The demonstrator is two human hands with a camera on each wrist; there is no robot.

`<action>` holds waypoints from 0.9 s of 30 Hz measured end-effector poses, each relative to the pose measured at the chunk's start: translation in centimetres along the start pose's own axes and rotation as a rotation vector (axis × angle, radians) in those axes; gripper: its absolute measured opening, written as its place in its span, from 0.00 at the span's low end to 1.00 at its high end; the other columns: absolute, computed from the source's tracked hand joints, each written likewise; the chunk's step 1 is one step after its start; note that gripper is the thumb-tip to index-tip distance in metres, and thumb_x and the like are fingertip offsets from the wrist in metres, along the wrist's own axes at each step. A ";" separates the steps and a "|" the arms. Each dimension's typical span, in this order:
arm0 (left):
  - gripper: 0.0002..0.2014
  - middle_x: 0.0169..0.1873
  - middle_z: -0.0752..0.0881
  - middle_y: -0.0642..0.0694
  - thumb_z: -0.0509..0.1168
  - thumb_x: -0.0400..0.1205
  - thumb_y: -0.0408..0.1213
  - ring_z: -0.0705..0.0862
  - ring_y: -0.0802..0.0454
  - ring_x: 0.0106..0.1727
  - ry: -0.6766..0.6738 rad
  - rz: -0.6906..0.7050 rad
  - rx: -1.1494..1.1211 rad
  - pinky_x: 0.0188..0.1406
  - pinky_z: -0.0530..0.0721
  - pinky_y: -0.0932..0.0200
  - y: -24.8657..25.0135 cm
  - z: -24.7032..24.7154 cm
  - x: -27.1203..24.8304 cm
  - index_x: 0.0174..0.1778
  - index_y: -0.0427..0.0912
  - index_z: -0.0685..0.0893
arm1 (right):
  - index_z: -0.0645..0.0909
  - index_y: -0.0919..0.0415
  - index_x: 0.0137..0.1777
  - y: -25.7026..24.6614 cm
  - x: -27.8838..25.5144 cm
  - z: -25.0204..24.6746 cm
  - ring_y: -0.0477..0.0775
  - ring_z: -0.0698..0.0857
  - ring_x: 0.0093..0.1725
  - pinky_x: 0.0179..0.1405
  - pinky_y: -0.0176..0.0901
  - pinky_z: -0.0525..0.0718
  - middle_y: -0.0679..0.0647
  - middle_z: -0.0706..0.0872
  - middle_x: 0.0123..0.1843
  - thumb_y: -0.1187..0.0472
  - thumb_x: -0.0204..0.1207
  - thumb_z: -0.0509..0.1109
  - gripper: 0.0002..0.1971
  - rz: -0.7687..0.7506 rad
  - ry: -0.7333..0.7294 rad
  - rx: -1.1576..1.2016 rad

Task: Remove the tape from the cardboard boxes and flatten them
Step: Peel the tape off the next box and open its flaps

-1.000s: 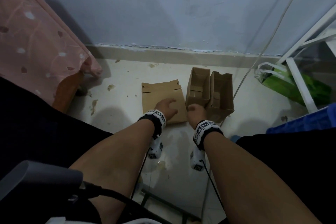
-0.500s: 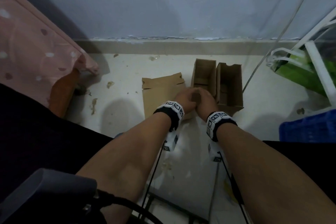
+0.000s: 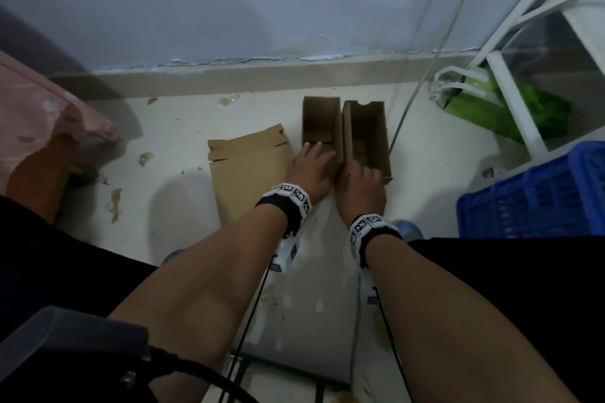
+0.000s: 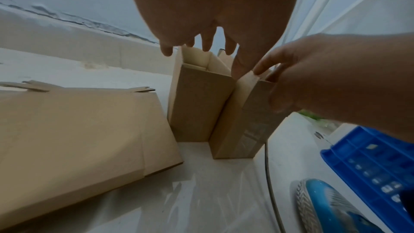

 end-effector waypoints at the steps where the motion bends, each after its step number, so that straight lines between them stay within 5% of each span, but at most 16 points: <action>1: 0.34 0.88 0.56 0.43 0.66 0.81 0.38 0.50 0.39 0.88 -0.009 0.020 0.016 0.84 0.57 0.33 0.7 0.2 0.3 0.85 0.53 0.65 | 0.74 0.59 0.70 0.5 -0.1 0.5 0.66 0.78 0.65 0.57 0.57 0.83 0.62 0.84 0.62 0.64 0.78 0.69 0.20 0.014 -0.044 0.025; 4: 0.32 0.87 0.60 0.45 0.66 0.82 0.38 0.49 0.42 0.89 -0.064 0.058 0.027 0.85 0.50 0.33 2.0 1.4 0.9 0.84 0.52 0.67 | 0.68 0.62 0.77 1.4 0.6 1.4 0.68 0.81 0.64 0.56 0.59 0.85 0.66 0.84 0.62 0.67 0.85 0.62 0.22 0.043 -0.116 0.093; 8: 0.29 0.85 0.66 0.48 0.64 0.83 0.39 0.52 0.46 0.89 -0.130 0.042 -0.015 0.83 0.46 0.31 2.7 2.5 1.3 0.83 0.50 0.69 | 0.88 0.68 0.55 1.9 1.2 1.2 0.68 0.87 0.56 0.52 0.53 0.83 0.66 0.87 0.55 0.66 0.86 0.61 0.13 0.026 -0.158 0.045; 13: 0.25 0.81 0.72 0.47 0.65 0.84 0.38 0.58 0.46 0.87 -0.052 0.076 -0.067 0.84 0.50 0.29 4.5 -0.5 2.1 0.79 0.48 0.74 | 0.90 0.67 0.53 1.5 1.7 -1.4 0.67 0.89 0.52 0.50 0.50 0.84 0.66 0.91 0.51 0.65 0.84 0.62 0.14 -0.008 -0.131 0.080; 18: 0.25 0.77 0.76 0.39 0.66 0.84 0.42 0.70 0.42 0.81 0.124 0.055 -0.264 0.81 0.66 0.42 5.6 -6.2 2.8 0.77 0.41 0.76 | 0.91 0.65 0.52 -0.8 4.8 -8.7 0.65 0.89 0.55 0.51 0.46 0.83 0.63 0.91 0.53 0.68 0.82 0.62 0.14 -0.039 -0.125 0.025; 22: 0.27 0.79 0.75 0.39 0.66 0.86 0.45 0.71 0.43 0.80 0.229 0.040 -0.354 0.78 0.66 0.53 7.0 -11.4 1.5 0.80 0.39 0.73 | 0.93 0.61 0.53 -3.6 5.9 -16.2 0.66 0.89 0.54 0.49 0.45 0.84 0.62 0.92 0.53 0.67 0.79 0.67 0.12 -0.093 0.001 0.048; 27: 0.43 0.87 0.59 0.37 0.65 0.77 0.70 0.63 0.38 0.85 0.290 -0.068 -0.438 0.82 0.64 0.44 6.9 -16.8 -1.1 0.85 0.52 0.68 | 0.94 0.59 0.48 -7.4 4.0 -24.2 0.64 0.89 0.49 0.47 0.40 0.82 0.61 0.93 0.46 0.65 0.76 0.70 0.10 -0.149 0.174 0.268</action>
Point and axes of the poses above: each hand's wrist, its own x-axis towards the middle knuckle, its own z-axis out of the palm, y = z × x, the point moved 7 cm from there along x, towards the middle knuckle
